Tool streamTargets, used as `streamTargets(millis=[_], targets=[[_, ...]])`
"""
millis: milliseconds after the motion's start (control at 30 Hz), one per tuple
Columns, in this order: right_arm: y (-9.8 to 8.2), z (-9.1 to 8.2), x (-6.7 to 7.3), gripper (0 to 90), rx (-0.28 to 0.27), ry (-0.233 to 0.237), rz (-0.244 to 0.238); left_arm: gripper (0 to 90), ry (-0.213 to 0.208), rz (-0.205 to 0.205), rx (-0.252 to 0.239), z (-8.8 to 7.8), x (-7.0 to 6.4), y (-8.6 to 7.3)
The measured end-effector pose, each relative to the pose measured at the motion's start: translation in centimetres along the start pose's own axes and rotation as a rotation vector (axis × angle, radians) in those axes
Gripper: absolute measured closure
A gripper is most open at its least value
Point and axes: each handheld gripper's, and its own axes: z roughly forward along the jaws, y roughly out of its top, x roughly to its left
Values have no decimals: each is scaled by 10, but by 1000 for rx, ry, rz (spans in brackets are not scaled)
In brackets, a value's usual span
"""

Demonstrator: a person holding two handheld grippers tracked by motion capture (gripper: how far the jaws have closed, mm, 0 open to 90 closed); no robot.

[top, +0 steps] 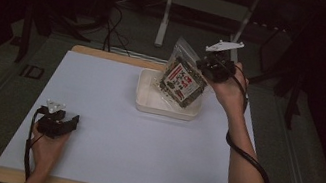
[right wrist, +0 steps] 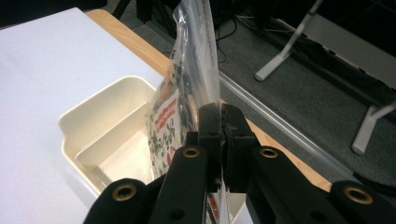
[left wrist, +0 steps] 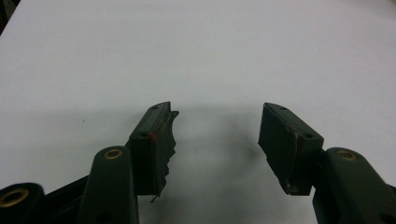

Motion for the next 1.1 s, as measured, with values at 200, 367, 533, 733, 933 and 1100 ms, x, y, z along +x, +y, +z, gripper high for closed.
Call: streamTargets(millis=[200,367,533,733,933,1100], targets=[[-1,7,-6,862,-3,10,73,448,0,0,1,0,0,0],[-2,13,-9,824,5,-11,113,448,0,1,1,0,0,0],[-4,19,-11,772,20,-52,124,447,-2,1,3,0,0,0],[-7,21,-12,655,26,-82,111,448,-2,-2,2,0,0,0],[-6,16,-11,521,-13,-69,82,447,-2,1,3,0,0,0],[-5,13,-8,492,-34,-68,48,447,-1,1,2,0,0,0]])
